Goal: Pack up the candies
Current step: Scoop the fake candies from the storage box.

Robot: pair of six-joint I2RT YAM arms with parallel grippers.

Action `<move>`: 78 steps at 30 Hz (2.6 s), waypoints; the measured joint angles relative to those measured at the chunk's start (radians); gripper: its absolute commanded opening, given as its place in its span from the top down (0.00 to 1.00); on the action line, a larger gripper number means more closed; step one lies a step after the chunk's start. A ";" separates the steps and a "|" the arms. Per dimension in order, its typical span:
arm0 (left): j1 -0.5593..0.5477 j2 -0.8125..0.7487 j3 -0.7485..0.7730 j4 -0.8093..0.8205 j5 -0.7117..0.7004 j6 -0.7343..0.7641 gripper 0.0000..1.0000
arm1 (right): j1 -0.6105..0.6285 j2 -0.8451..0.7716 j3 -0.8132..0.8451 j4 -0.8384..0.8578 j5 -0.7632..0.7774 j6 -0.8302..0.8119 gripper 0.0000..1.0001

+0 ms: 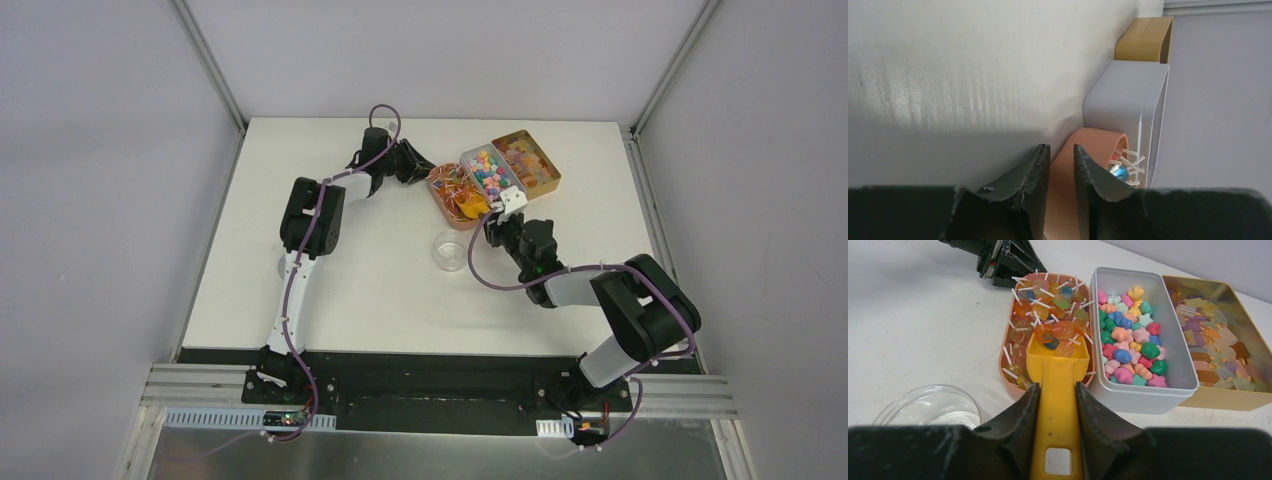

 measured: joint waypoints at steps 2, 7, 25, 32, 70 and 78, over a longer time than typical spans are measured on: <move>0.000 0.000 0.003 -0.011 0.000 0.008 0.71 | -0.003 0.000 -0.003 0.005 -0.006 0.000 1.00; 0.004 -0.011 0.006 -0.038 0.004 0.024 0.69 | -0.011 -0.004 -0.011 0.012 -0.027 -0.002 1.00; 0.019 -0.111 0.006 -0.170 0.018 0.123 0.60 | -0.018 -0.076 -0.052 0.017 -0.050 -0.017 1.00; 0.031 -0.215 0.012 -0.311 -0.003 0.235 0.60 | -0.019 -0.130 -0.072 0.021 -0.061 -0.021 1.00; 0.051 -1.005 -0.306 -0.856 -0.075 0.645 0.09 | -0.023 -0.832 -0.199 -0.113 -0.237 -0.094 1.00; 0.051 -1.186 -0.508 -0.970 -0.115 0.716 0.01 | -0.023 -0.917 -0.193 -0.319 -0.283 -0.106 1.00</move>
